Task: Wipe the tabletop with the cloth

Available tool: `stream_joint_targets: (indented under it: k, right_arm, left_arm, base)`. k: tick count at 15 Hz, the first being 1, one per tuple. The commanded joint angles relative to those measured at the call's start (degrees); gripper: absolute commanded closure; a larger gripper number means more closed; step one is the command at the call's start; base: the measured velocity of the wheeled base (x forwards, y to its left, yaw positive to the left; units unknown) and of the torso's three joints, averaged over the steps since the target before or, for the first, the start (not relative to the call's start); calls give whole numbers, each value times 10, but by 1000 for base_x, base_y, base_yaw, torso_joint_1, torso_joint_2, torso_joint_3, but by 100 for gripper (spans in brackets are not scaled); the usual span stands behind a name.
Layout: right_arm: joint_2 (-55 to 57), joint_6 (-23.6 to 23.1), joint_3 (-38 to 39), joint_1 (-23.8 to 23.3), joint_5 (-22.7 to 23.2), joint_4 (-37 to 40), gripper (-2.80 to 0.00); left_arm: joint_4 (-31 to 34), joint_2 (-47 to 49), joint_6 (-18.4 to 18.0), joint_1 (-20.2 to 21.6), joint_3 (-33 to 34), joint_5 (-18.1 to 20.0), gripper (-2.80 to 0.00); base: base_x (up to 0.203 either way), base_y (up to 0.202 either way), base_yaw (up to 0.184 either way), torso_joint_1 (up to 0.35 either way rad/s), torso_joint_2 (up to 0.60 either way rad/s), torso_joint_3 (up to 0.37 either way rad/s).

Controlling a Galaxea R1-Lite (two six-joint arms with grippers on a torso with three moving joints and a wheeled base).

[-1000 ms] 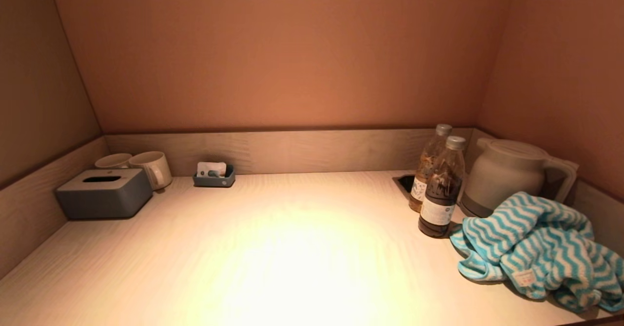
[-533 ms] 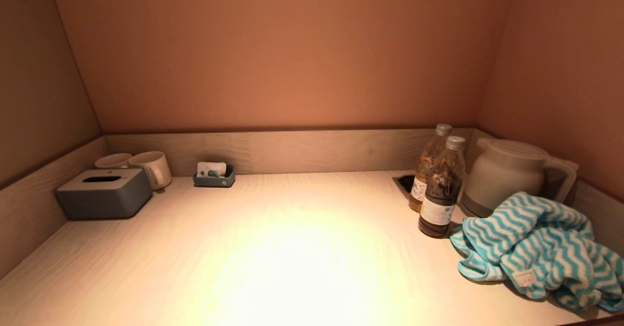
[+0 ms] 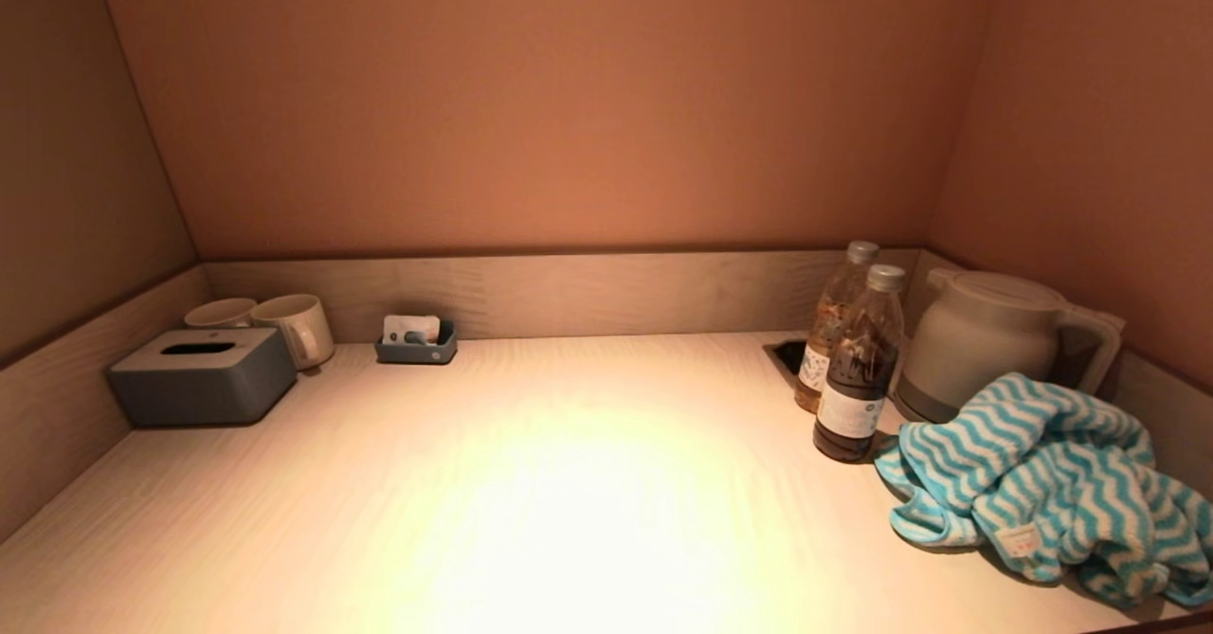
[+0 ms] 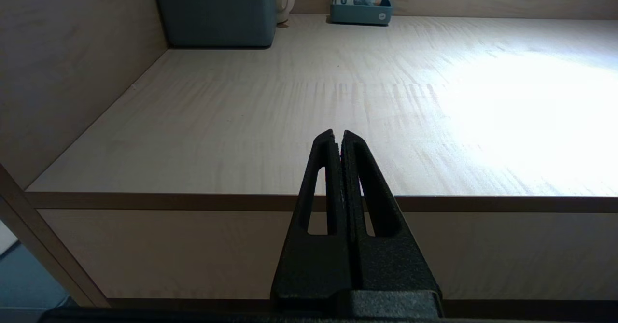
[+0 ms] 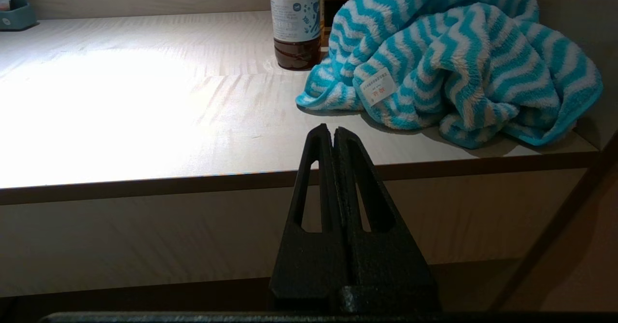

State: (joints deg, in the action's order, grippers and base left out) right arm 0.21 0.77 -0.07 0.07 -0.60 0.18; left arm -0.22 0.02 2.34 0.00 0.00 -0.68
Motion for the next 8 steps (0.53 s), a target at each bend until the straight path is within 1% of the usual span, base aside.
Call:
stream_joint_targets:
  k: [1,8]
  right_arm:
    - [0,0,1,0,0,0,0]
    - [0,0,0,0,0,2,0]
  left_arm:
    - [0,0,0,0,0,0,0]
    - [0,0,0,0,0,0,0]
  base:
    - [0,0,0,0,0,0]
    - [0,0,0,0,0,0]
